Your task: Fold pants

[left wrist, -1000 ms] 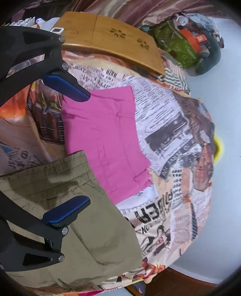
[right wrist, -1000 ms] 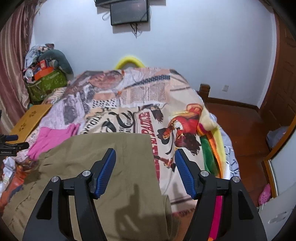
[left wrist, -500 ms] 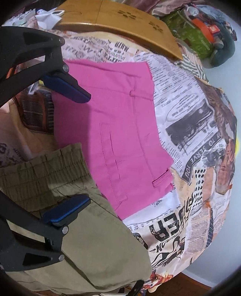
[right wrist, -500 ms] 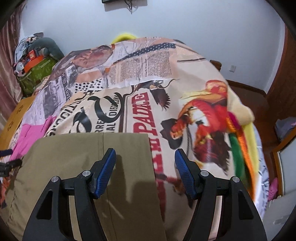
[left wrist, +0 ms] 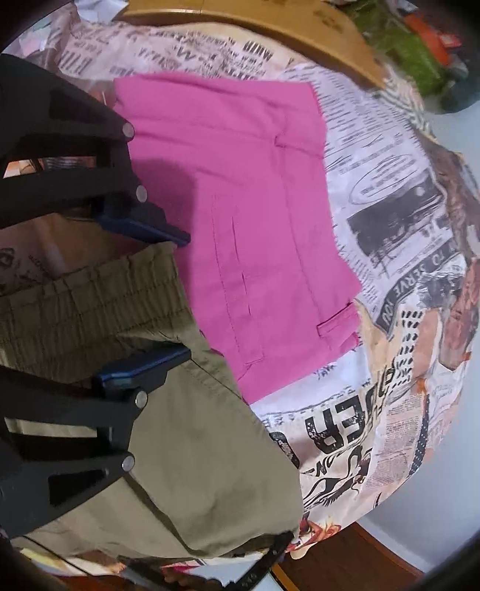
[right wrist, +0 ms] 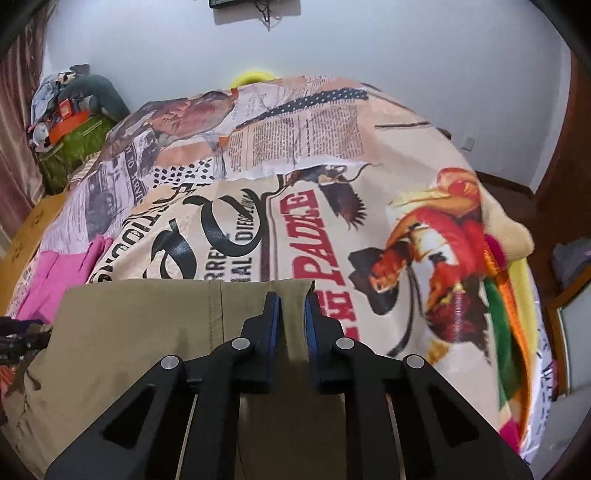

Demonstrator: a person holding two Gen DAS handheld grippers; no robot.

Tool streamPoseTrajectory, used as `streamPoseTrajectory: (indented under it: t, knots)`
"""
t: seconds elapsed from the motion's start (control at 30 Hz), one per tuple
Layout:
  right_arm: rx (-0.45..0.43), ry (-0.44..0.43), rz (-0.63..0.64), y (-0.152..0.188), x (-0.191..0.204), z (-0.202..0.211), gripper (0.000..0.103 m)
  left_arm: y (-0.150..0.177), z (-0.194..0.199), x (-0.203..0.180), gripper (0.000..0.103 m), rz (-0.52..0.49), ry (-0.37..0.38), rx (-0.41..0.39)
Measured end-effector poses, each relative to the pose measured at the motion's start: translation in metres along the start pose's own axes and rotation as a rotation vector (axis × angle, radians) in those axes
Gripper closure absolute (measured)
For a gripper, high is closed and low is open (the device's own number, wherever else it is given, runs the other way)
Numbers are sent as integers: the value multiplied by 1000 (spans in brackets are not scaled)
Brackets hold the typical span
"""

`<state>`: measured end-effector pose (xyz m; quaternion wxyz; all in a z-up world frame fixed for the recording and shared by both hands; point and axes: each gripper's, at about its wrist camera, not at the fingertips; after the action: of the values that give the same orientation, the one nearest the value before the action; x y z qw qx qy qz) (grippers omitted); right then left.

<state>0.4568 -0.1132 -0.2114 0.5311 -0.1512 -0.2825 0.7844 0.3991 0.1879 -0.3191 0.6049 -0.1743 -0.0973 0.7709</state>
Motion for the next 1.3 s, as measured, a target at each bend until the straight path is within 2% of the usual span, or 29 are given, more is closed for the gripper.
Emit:
streamPoseTrajectory:
  t: [0.17,0.3,0.43,0.53,0.77,0.87,0.93,1.03,1.3]
  knots:
    - [-60,-10,-26,-6,-5,34,92,-1,32,-3,56,-4,-45,-72]
    - [-132,12,-7,-15,0,72,92,-5,80,-17,58,-48,-79,-168]
    - [-226,9,-43,-26,-3,122,93,-3,132,-34,58,-99,-97,-288]
    - [-269,-16,-80,-26,-7,153,93,2,156,-44,58,-118,-108,-323]
    - [-285,-35,-66,5,-1,204,93,37,185,-58,60,-161,-119,-343]
    - [-279,-58,-81,23,-3,216,93,59,195,-62,65,-176,-117,-352]
    - [-279,-67,-87,36,-3,226,93,74,203,-66,72,-189,-115,-361]
    - [-275,-104,-99,56,-1,238,93,92,210,-67,72,-197,-97,-360]
    - [-251,-96,-61,113,13,252,93,130,208,-53,72,-171,-73,-293]
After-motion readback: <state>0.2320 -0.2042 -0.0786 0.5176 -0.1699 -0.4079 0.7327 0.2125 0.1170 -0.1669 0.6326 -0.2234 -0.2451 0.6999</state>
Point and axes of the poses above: each gripper's, at about its wrist camera, not at the fingertips, and z roughly against the way its jaws point, x to its left, y to its underside, and after that the axes turned 2 degrees about x, right-handed
